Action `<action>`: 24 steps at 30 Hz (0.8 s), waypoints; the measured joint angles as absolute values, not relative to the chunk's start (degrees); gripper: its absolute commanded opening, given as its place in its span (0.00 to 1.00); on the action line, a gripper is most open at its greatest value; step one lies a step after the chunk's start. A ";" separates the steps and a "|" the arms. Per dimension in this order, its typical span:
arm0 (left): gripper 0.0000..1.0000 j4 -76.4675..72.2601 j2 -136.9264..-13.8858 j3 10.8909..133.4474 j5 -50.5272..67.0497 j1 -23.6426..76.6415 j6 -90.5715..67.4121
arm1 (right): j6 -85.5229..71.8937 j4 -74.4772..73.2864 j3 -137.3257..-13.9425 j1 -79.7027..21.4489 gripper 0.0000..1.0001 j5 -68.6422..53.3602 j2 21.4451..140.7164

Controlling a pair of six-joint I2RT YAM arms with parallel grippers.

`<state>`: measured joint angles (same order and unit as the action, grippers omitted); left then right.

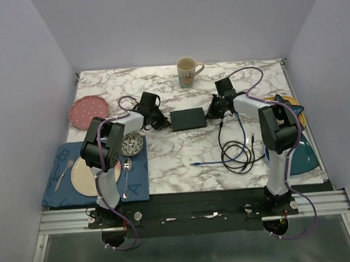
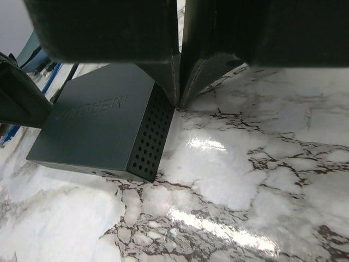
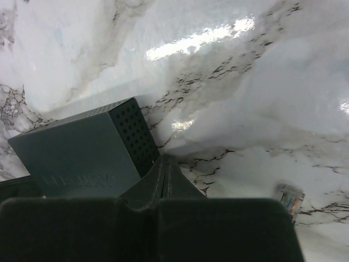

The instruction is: Pull the plug from the switch port

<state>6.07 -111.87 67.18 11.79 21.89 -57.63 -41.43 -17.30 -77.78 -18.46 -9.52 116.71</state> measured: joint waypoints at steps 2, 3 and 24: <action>0.17 6.02 -111.87 67.18 11.62 21.61 -57.65 | -40.58 -17.30 -77.97 -19.20 0.01 -9.06 116.77; 0.17 6.02 -111.85 67.16 11.49 21.45 -57.65 | -40.38 -17.30 -78.13 -19.49 0.01 -8.88 116.81; 0.17 3.40 -102.52 54.81 8.38 20.10 -57.04 | -40.12 -9.74 -66.50 -26.02 0.01 -7.75 110.13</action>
